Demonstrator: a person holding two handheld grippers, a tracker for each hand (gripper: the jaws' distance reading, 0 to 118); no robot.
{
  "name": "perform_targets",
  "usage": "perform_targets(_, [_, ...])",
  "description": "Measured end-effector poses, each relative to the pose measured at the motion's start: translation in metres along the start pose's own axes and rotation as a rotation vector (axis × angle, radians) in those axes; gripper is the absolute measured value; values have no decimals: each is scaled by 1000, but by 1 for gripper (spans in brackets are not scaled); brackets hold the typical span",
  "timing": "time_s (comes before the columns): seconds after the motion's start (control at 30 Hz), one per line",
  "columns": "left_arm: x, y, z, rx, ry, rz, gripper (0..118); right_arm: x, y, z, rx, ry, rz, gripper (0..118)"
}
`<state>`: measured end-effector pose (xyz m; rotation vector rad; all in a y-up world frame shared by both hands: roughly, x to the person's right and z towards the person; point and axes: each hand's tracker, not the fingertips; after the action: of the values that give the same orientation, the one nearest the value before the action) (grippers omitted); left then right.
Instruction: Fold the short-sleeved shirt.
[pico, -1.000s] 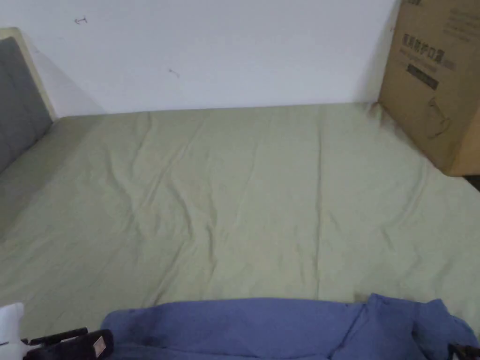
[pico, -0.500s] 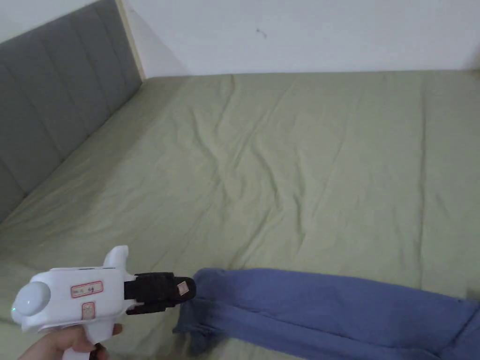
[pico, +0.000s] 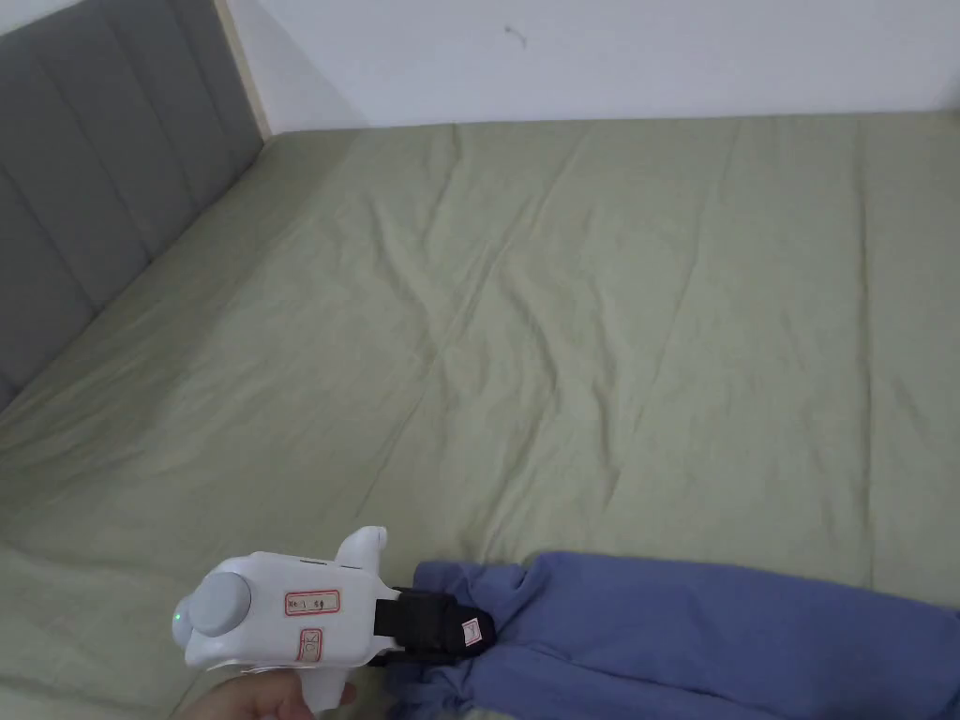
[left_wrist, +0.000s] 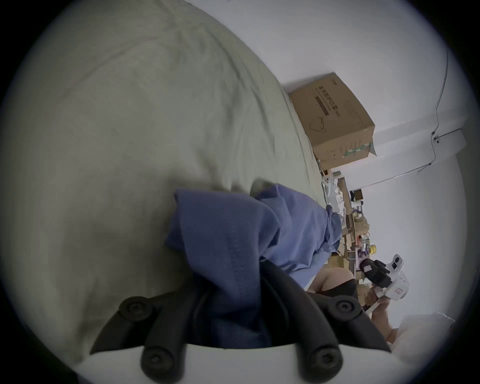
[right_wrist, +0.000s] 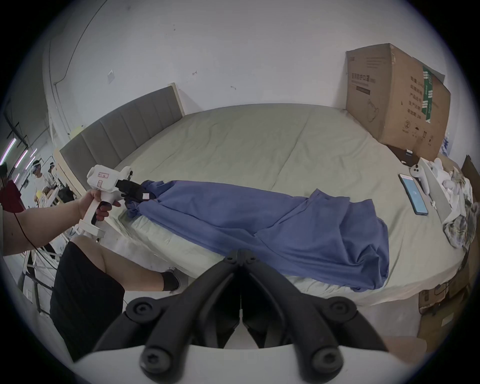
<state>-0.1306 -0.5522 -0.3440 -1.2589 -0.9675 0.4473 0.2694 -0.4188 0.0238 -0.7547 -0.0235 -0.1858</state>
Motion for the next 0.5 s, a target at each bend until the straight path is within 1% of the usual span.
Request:
perform_targets(0.03, [2, 2, 5, 15, -4, 7, 9, -4, 1, -2, -2, 0, 9, 0])
perform_targets(0.1, [3, 7, 16, 54, 39, 24, 9, -4, 3, -4, -3, 9, 15, 0])
perform_targets(0.13, [-7, 12, 38, 74, 71, 37, 9, -4, 3, -5, -4, 15, 14, 0])
perform_targets(0.2, [-12, 19, 59, 76, 56, 52, 9, -6, 4, -8, -5, 18, 13, 0])
perform_targets(0.27, [-15, 25, 90, 97, 195, 13, 9, -8, 4, -8, -3, 17, 16, 0])
perform_targets(0.37, [-38, 32, 137, 127, 300, 79, 9, -15, 3, -8, 3, 27, 39, 0])
perform_targets(0.43, [-35, 32, 163, 135, 428, 113, 9, -19, 1, -6, 9, 37, 58, 0])
perform_targets(0.5, [-19, 32, 180, 130, 506, 73, 9, -22, -1, -6, 14, 46, 69, 0])
